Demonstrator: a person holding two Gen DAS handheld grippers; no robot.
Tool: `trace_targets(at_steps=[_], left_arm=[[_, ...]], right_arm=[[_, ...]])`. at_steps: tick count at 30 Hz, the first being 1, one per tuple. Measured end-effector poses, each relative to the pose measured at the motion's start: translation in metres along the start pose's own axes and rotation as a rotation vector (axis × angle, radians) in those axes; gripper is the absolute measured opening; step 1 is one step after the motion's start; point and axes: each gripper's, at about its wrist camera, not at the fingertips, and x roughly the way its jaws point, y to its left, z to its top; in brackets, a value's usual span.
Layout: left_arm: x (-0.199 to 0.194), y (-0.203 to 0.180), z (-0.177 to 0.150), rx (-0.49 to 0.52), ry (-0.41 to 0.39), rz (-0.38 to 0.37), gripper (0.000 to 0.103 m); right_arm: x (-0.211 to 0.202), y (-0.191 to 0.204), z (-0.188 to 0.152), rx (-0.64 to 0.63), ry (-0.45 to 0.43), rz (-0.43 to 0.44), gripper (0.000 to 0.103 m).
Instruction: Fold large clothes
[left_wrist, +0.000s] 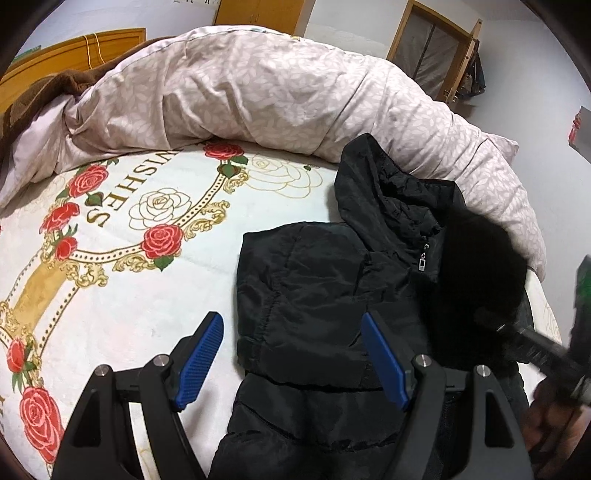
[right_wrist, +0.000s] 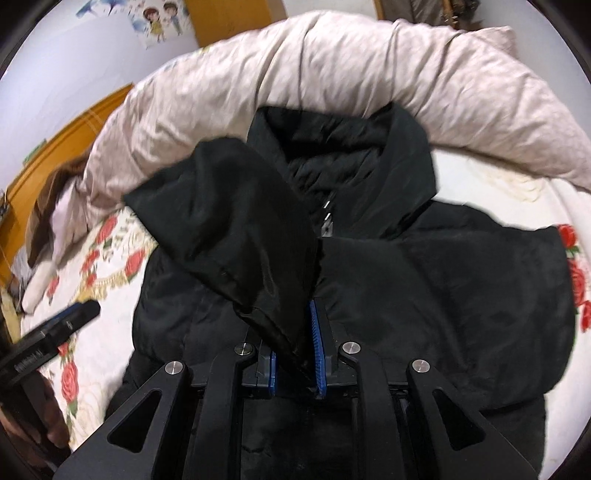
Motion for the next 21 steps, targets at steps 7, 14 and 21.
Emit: trace_targets(at_steps=[7,14,21], left_arm=[[0.007,0.003,0.003,-0.012,0.010,-0.009,0.078],[0.000,-0.016,0.016,-0.009,-0.014,-0.059,0.078],[0.030,-0.068,0.013,0.056,0.018,-0.176,0.078]], right_arm=[[0.016,0.009,-0.017,-0.059,0.044,0.054,0.056],[-0.017,0.009,-0.024,-0.091,0.041,0.150,0.071],[-0.060,-0.065,-0.018,-0.024,-0.082,0.019,0.071]])
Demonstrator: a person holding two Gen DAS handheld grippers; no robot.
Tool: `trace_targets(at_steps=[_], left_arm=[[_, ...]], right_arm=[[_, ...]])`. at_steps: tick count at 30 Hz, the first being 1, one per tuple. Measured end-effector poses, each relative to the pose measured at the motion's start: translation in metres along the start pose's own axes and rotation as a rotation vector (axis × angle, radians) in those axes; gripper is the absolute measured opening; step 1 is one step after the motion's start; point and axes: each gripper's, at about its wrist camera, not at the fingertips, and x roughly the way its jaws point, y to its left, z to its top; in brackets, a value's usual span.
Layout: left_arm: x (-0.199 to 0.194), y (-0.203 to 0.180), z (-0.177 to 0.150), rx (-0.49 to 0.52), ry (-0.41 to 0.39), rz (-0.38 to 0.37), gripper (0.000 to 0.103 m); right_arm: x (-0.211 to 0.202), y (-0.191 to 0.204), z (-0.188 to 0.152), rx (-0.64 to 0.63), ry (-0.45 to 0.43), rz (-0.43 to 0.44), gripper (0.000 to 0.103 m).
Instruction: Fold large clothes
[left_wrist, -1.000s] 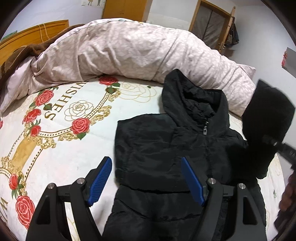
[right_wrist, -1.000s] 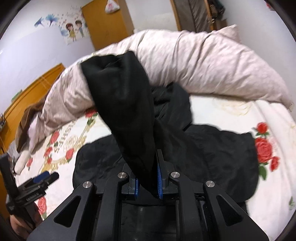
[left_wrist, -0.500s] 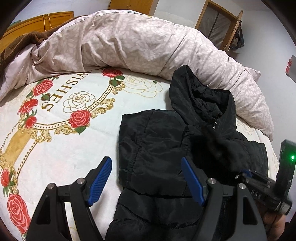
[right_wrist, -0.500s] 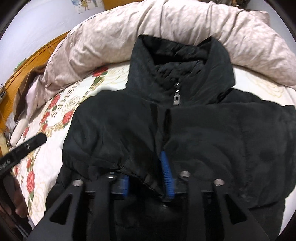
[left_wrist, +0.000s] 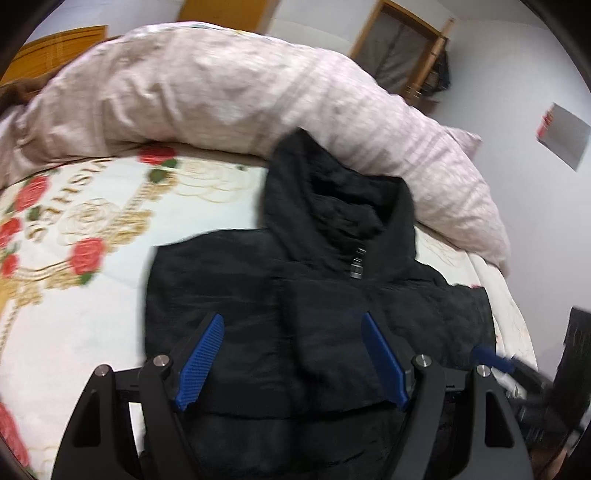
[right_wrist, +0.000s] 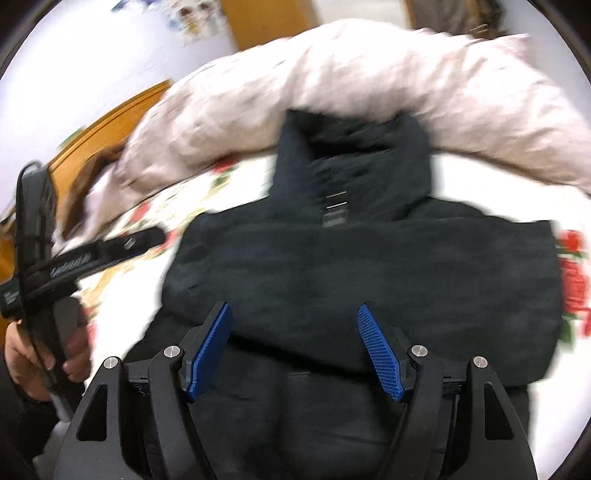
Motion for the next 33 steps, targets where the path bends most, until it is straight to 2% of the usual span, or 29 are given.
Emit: trace_targets(at_steps=[1,3,4,5,7,9,13,16,18,19,21,23,25,28,31,33], left_arm=[[0.010,-0.006,-0.001,0.015,0.006,-0.008,0.078],[0.030,-0.016,-0.004,0.047,0.022,-0.022,0.071],[0.040,-0.019,-0.007,0.061,0.031,-0.013,0.065],[0.055,-0.021,-0.010,0.075,0.054,0.008,0.059],[0.077,-0.021,-0.016,0.087,0.079,0.033,0.058],[0.090,-0.018,-0.025,0.109,0.074,0.034,0.060],[0.103,-0.023,-0.037,0.151,0.052,0.056,0.063],[0.106,-0.024,-0.035,0.143,0.058,0.061,0.064],[0.102,-0.026,-0.029,0.140,0.080,0.065,0.062],[0.095,-0.027,-0.023,0.131,0.084,0.066,0.060],[0.077,-0.028,-0.013,0.121,0.049,0.045,0.059],[0.065,-0.033,-0.002,0.145,-0.003,0.049,0.059],[0.076,-0.033,0.006,0.164,-0.007,0.087,0.059],[0.115,-0.019,0.003,0.119,0.083,0.109,0.060],[0.126,-0.027,-0.004,0.187,0.063,0.143,0.061],[0.126,-0.030,-0.004,0.190,0.063,0.154,0.060]], right_arm=[[0.000,-0.019,0.002,0.032,-0.005,-0.048,0.071],[0.004,-0.053,0.004,0.081,-0.019,-0.136,0.071],[0.010,-0.074,0.005,0.100,-0.020,-0.204,0.068],[0.015,-0.084,0.006,0.108,-0.014,-0.240,0.058],[0.033,-0.112,0.003,0.140,0.018,-0.304,0.049],[0.050,-0.129,-0.001,0.171,0.045,-0.337,0.049],[0.073,-0.153,-0.017,0.253,0.054,-0.320,0.049],[0.075,-0.153,-0.015,0.252,0.063,-0.324,0.049],[0.066,-0.151,-0.008,0.240,0.079,-0.334,0.049],[0.055,-0.147,0.000,0.220,0.053,-0.335,0.049],[0.038,-0.149,0.012,0.201,-0.004,-0.325,0.049],[0.037,-0.153,0.028,0.192,-0.017,-0.326,0.049],[0.054,-0.163,0.039,0.189,0.017,-0.340,0.049],[0.082,-0.174,0.036,0.174,0.083,-0.370,0.049],[0.093,-0.173,0.029,0.137,0.094,-0.397,0.049],[0.087,-0.172,0.030,0.138,0.091,-0.402,0.049]])
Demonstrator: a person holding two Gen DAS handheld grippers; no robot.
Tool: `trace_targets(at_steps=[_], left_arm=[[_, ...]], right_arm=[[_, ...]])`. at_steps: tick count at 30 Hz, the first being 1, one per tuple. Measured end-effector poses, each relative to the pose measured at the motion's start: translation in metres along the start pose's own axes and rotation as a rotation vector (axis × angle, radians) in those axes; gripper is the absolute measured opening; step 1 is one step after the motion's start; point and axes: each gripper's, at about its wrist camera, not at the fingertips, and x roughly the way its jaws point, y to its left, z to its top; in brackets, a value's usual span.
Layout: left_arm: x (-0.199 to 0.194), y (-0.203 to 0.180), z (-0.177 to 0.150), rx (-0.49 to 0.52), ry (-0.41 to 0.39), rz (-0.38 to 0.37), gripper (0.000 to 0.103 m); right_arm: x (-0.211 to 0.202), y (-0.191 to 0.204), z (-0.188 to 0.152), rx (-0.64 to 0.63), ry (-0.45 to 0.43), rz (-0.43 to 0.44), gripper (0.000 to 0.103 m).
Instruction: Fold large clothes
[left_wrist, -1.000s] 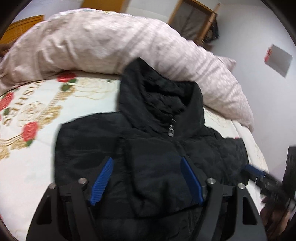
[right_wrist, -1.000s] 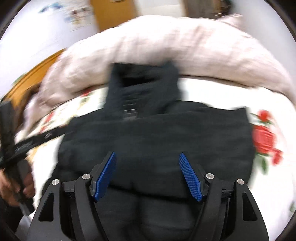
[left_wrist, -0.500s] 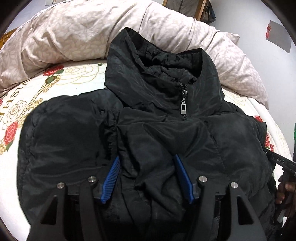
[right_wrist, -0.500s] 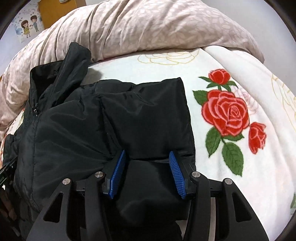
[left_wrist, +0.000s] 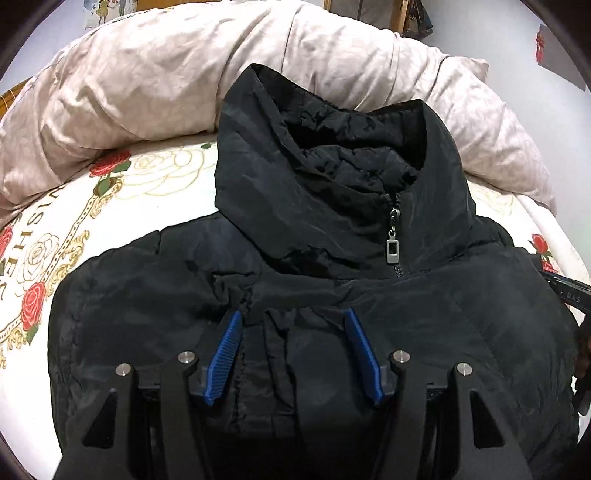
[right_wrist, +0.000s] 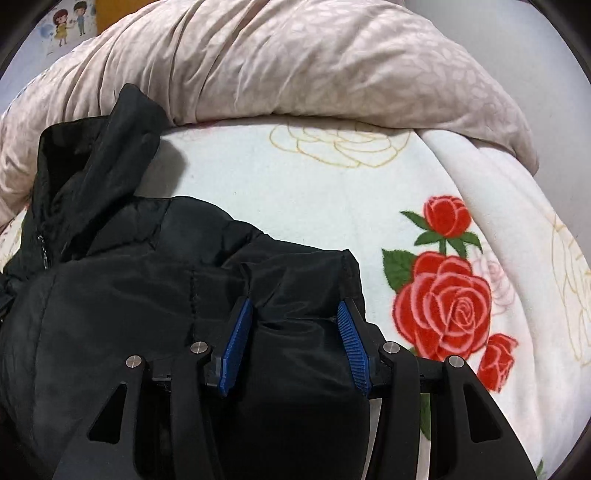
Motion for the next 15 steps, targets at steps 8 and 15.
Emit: trace_targets(at_steps=[8,15], left_arm=[[-0.081,0.007,-0.006,-0.016,-0.106,-0.075,0.055],[-0.039,0.002,-0.041,-0.017,0.029,-0.075,0.058]], right_arm=[[-0.087,-0.006,-0.029,0.031,-0.119,0.083,0.049],[-0.040,-0.003,-0.061,0.028,0.005,0.093,0.049]])
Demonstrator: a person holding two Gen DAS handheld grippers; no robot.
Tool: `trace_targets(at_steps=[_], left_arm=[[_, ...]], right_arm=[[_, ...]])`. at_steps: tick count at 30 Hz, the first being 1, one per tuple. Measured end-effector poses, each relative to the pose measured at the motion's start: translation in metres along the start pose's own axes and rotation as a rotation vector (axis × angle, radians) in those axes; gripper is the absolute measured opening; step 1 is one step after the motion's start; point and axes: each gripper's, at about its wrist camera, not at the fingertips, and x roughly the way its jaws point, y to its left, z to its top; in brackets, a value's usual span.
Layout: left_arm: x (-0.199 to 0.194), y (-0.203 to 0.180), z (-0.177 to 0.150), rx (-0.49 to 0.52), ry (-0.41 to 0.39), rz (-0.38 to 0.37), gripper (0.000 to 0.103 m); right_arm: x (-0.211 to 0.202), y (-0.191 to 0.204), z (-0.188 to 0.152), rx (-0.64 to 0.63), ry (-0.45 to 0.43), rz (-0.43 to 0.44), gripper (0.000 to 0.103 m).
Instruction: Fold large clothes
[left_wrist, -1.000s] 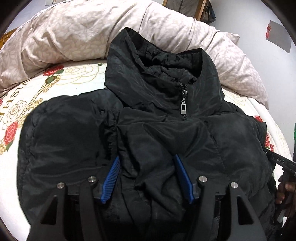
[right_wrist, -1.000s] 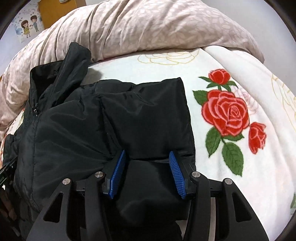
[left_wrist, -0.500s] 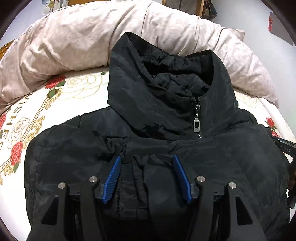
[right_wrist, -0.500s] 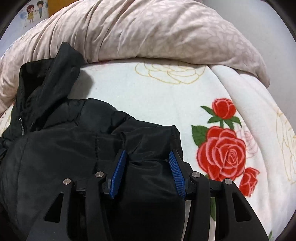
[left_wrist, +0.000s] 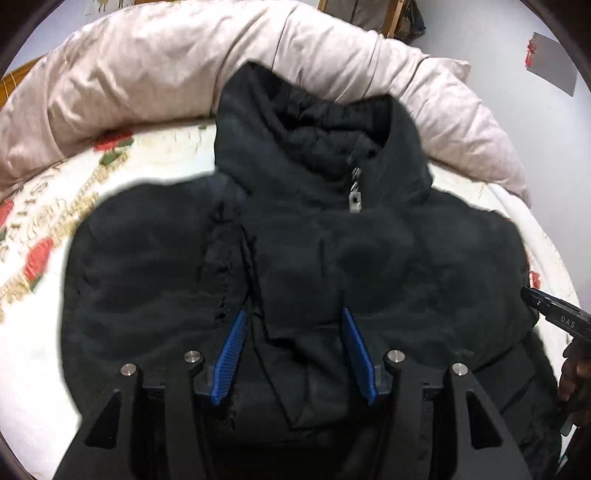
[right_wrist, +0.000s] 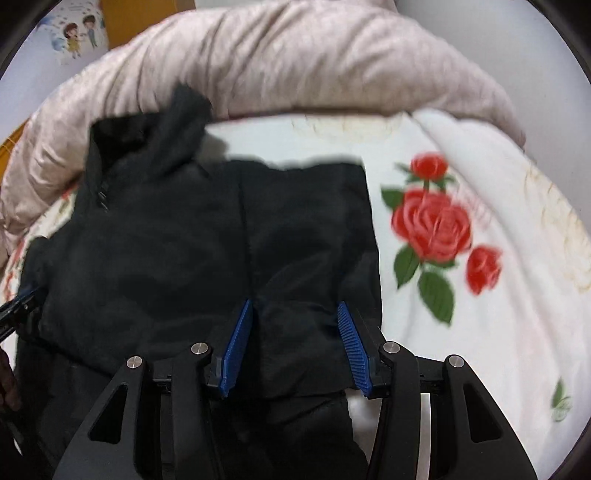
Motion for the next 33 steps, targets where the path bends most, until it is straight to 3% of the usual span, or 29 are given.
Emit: trace_targets(at_steps=[8,14,21,27,33], left_arm=[[-0.002,-0.006,0.007,0.013,0.028,0.028,0.060],[-0.059,-0.002,0.008,0.000,-0.005,0.042,0.059],[-0.128,0.002,-0.007,-0.030,-0.036,0.063,0.059],[-0.153,0.001,-0.010,-0.046,-0.036,0.024,0.060],[-0.143,0.010,0.021,-0.062,-0.036,0.007,0.064]], right_arm=[[0.003,-0.002,0.007,0.011,0.026,-0.026,0.051],[-0.063,0.018,0.004,-0.006,-0.050,-0.008,0.051],[-0.121,0.058,-0.017,-0.024,-0.080,0.078,0.053],[-0.131,0.091,-0.023,-0.068,-0.053,0.157,0.053],[-0.121,0.106,0.007,-0.097,-0.059,0.194,0.055]])
